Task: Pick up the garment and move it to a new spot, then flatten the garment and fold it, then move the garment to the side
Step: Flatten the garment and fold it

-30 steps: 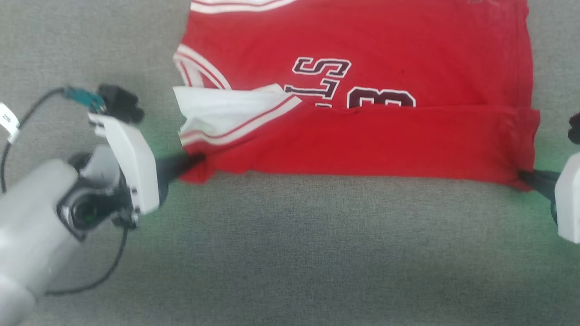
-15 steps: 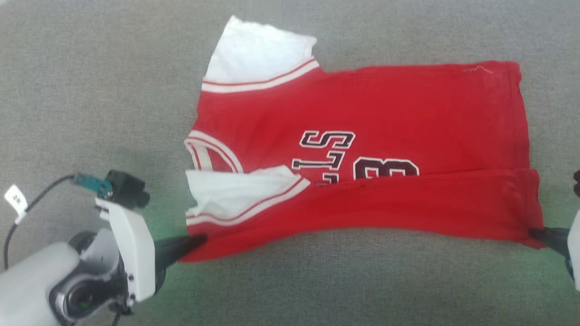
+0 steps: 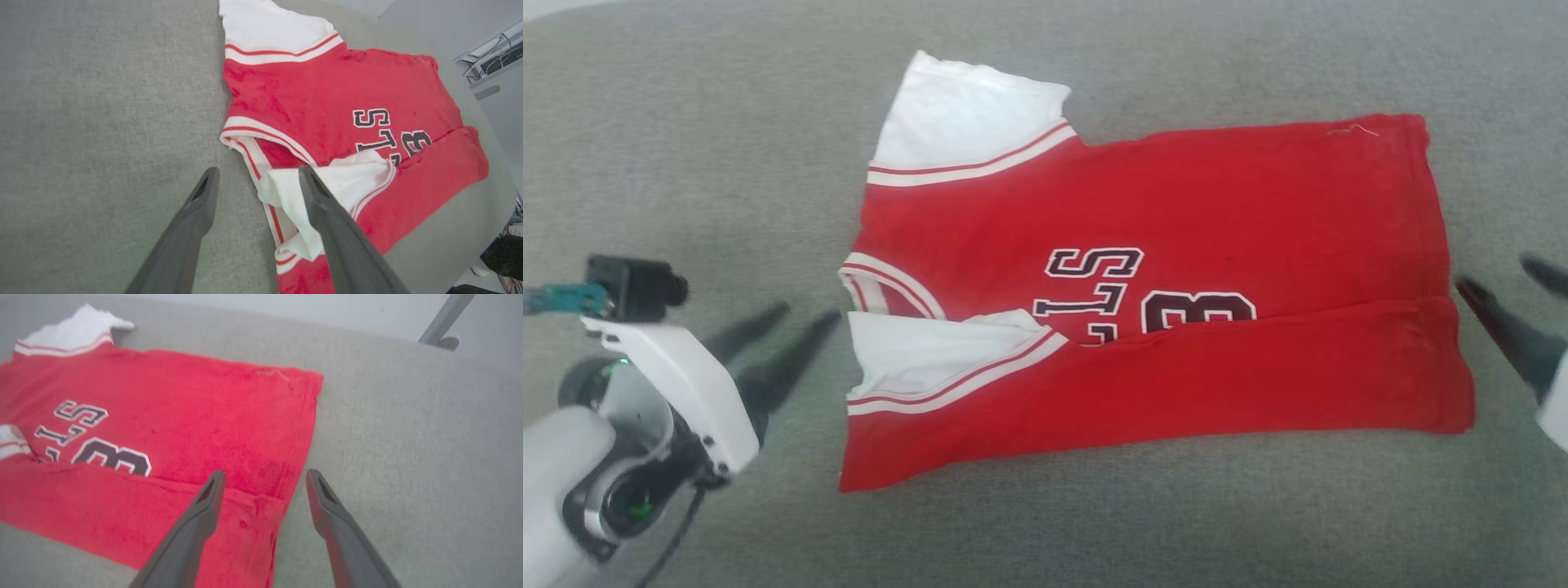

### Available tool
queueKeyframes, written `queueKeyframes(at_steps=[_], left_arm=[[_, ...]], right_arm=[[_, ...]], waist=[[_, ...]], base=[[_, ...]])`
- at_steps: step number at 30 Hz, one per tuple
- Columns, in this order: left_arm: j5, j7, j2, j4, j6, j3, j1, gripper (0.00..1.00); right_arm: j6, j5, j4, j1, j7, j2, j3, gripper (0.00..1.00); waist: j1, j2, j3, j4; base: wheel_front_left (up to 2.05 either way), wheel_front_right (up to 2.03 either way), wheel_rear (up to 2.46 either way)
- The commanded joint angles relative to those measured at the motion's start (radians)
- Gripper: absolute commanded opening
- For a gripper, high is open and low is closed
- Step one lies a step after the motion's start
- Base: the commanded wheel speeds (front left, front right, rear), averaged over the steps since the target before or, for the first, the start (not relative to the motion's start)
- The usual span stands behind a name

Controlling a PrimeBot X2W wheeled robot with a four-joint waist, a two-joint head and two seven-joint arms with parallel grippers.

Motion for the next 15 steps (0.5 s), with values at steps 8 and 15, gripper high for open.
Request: queueKeyframes(at_steps=[8,15], left_arm=[[0.122,-0.144,-0.087,0.255,-0.019,0.065,-0.178,1.00],[0.190,-0.057,-0.153,0.505,-0.085,0.058,-0.421,1.00]], right_arm=[[0.000,-0.112,0.066,-0.165,-0.336,0.154,0.065,1.00],[0.000,-0.160,0.110,-0.238,-0.529,0.228,0.100,1.00]], waist=[[0.0000,-0.0001,0.064,-0.088],[0.0000,-0.0001,0.129,-0.176]], base=[[0.00,0.00,0.00],[0.00,0.00,0.00]])
